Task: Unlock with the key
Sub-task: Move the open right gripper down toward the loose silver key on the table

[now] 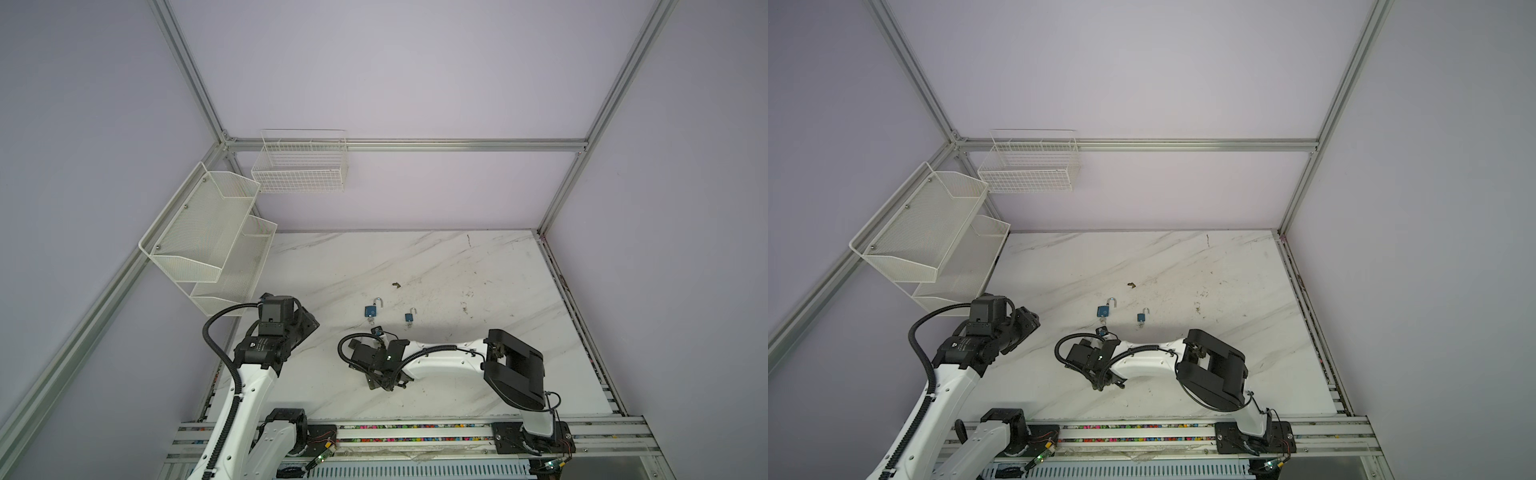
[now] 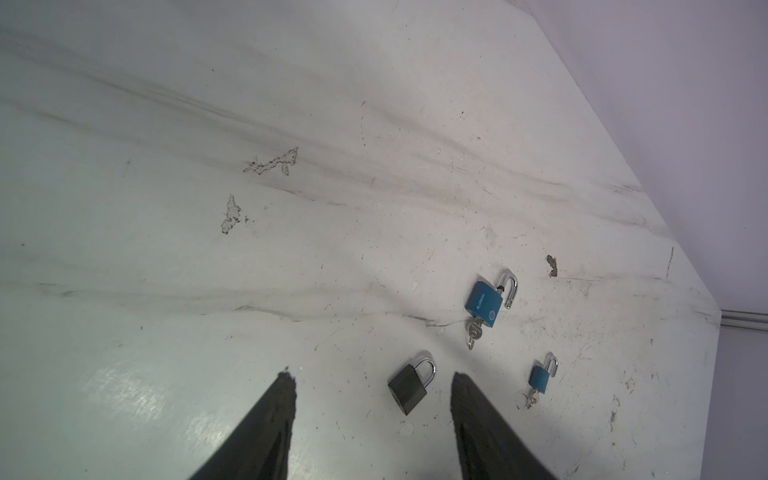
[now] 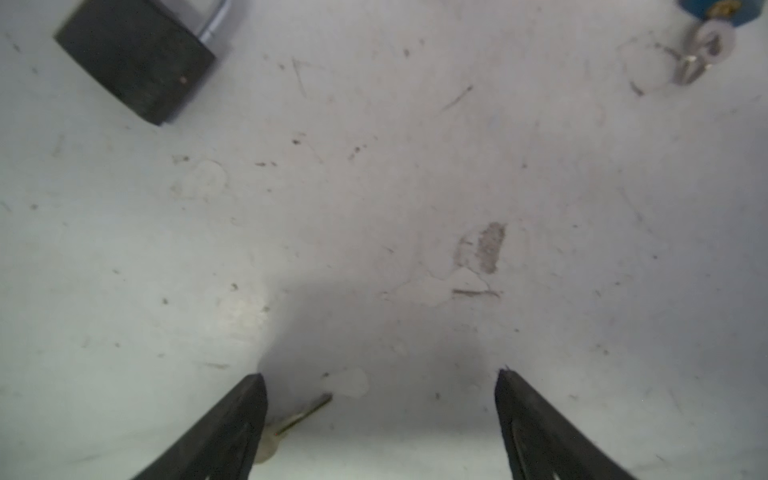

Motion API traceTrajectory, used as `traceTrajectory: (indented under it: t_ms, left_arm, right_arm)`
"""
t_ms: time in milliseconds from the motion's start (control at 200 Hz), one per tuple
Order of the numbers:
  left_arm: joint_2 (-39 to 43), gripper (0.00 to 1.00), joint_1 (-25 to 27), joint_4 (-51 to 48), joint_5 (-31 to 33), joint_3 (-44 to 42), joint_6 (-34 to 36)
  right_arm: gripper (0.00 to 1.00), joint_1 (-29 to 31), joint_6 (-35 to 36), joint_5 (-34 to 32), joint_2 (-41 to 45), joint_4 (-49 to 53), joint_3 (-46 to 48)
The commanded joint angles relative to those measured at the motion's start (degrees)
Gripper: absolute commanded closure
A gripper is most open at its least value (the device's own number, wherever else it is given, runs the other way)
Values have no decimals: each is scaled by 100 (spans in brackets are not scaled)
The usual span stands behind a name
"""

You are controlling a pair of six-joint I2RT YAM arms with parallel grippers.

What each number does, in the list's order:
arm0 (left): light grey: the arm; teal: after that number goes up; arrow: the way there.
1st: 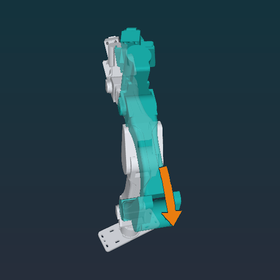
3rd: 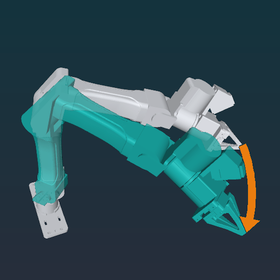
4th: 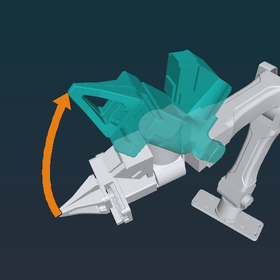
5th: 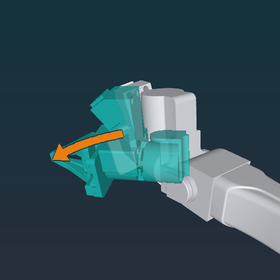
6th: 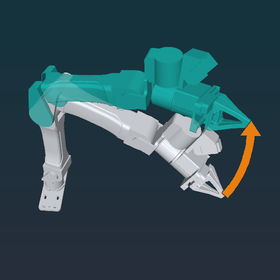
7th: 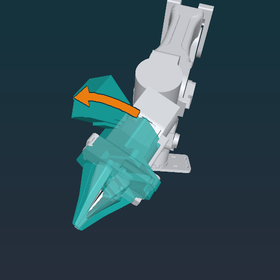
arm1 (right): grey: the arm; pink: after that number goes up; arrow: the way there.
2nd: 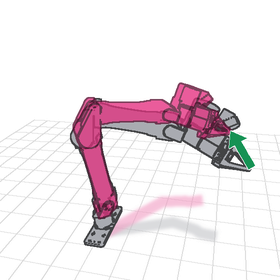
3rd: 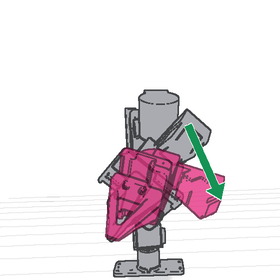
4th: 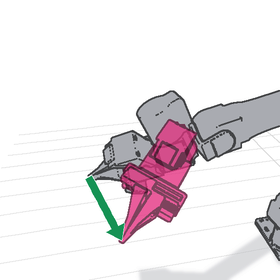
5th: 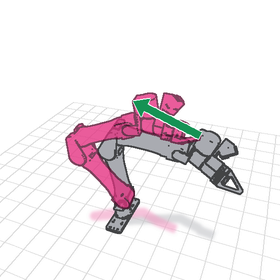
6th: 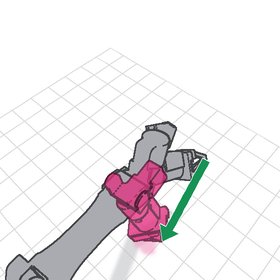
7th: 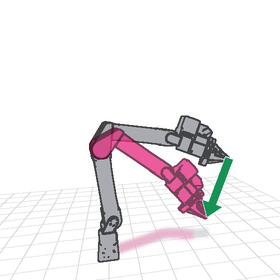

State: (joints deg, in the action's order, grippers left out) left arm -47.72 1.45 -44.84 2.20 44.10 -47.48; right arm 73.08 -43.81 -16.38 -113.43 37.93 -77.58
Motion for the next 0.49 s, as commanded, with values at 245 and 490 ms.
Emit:
traceTrajectory:
  t_ms: [245,490]
  left_arm:
    - [113,40,-40,2,-206,-100,-327]
    - [109,39,-47,56,-501,-11,-16]
  right_arm:
    - [14,-125,175,519,447,522,-175]
    - [14,152,-209,339,12,734,-661]
